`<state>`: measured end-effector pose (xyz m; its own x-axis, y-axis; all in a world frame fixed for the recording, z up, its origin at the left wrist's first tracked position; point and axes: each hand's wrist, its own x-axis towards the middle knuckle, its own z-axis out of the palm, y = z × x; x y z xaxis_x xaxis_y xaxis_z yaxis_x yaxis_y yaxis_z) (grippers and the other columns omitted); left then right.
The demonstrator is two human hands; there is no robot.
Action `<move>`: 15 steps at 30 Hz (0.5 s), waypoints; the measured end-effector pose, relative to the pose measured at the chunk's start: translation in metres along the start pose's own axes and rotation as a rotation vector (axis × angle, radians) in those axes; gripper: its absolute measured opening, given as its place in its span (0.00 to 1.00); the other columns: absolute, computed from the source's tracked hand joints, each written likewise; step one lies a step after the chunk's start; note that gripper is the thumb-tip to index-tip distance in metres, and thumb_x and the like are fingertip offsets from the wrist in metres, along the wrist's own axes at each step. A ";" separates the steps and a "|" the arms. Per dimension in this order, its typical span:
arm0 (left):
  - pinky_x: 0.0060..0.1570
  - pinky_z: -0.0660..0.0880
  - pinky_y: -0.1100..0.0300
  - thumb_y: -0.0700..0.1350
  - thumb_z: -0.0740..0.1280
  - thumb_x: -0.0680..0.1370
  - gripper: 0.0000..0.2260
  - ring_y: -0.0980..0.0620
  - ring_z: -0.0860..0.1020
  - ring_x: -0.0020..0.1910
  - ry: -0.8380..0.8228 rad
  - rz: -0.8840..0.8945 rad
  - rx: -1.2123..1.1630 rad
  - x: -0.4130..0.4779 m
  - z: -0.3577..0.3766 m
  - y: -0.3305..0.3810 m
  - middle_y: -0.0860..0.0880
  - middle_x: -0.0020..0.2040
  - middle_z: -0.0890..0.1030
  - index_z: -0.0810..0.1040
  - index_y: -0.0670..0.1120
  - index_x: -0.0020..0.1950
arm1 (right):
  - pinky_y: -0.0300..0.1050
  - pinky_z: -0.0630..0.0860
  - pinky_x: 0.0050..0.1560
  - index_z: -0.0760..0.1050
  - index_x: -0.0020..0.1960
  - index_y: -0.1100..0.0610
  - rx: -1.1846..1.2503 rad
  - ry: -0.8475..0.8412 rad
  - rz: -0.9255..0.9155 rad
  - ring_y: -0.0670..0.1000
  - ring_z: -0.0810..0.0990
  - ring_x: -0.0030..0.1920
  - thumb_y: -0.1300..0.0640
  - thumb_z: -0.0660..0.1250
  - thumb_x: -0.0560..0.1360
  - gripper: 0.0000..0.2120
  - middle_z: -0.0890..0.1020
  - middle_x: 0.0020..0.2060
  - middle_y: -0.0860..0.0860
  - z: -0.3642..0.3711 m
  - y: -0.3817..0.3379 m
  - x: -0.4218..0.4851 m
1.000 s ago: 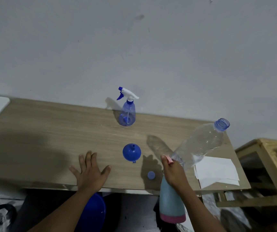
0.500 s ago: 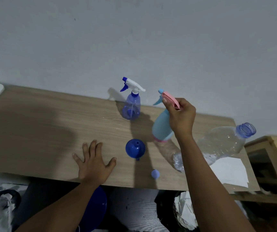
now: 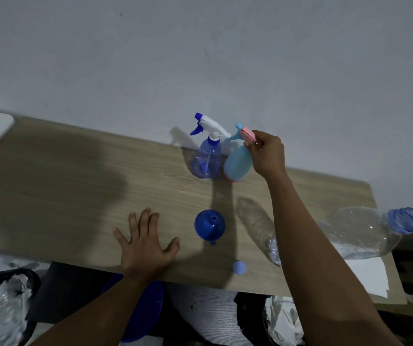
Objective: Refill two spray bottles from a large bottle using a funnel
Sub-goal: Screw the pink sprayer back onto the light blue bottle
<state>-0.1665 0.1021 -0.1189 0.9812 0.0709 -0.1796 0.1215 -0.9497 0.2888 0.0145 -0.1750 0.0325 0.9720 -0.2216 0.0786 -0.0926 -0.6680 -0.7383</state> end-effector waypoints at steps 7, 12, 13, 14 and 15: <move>0.71 0.45 0.27 0.71 0.56 0.72 0.38 0.42 0.47 0.80 -0.002 -0.006 0.008 0.000 0.001 0.000 0.52 0.80 0.54 0.59 0.51 0.76 | 0.36 0.71 0.58 0.68 0.74 0.56 0.056 0.051 0.047 0.55 0.79 0.59 0.59 0.73 0.75 0.30 0.80 0.61 0.57 0.005 0.010 -0.002; 0.71 0.47 0.27 0.72 0.55 0.72 0.38 0.42 0.48 0.79 0.009 -0.013 0.046 0.000 0.002 0.000 0.52 0.79 0.56 0.59 0.51 0.76 | 0.48 0.74 0.61 0.62 0.77 0.55 0.068 0.176 -0.028 0.55 0.75 0.62 0.55 0.72 0.76 0.33 0.74 0.65 0.56 -0.001 0.018 -0.045; 0.71 0.47 0.27 0.72 0.54 0.72 0.38 0.42 0.48 0.79 0.012 -0.011 0.048 0.000 0.003 0.000 0.52 0.79 0.56 0.59 0.51 0.76 | 0.46 0.74 0.59 0.63 0.76 0.56 0.065 0.178 -0.057 0.54 0.75 0.60 0.57 0.72 0.76 0.32 0.73 0.64 0.56 -0.002 0.022 -0.060; 0.71 0.47 0.27 0.72 0.54 0.72 0.38 0.42 0.48 0.79 0.015 -0.008 0.046 0.000 0.003 0.000 0.52 0.79 0.56 0.59 0.51 0.76 | 0.42 0.74 0.56 0.64 0.75 0.58 0.055 0.167 -0.087 0.53 0.75 0.58 0.59 0.71 0.76 0.30 0.74 0.63 0.57 -0.001 0.026 -0.077; 0.71 0.47 0.27 0.72 0.54 0.73 0.38 0.42 0.48 0.79 0.018 -0.005 0.044 -0.001 0.004 -0.001 0.52 0.79 0.55 0.58 0.51 0.76 | 0.38 0.73 0.54 0.66 0.74 0.58 0.040 0.145 -0.108 0.51 0.75 0.56 0.61 0.71 0.76 0.28 0.74 0.61 0.56 0.000 0.030 -0.096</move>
<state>-0.1676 0.1016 -0.1223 0.9832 0.0804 -0.1640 0.1198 -0.9617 0.2465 -0.0821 -0.1741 0.0028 0.9343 -0.2520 0.2521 0.0219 -0.6654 -0.7462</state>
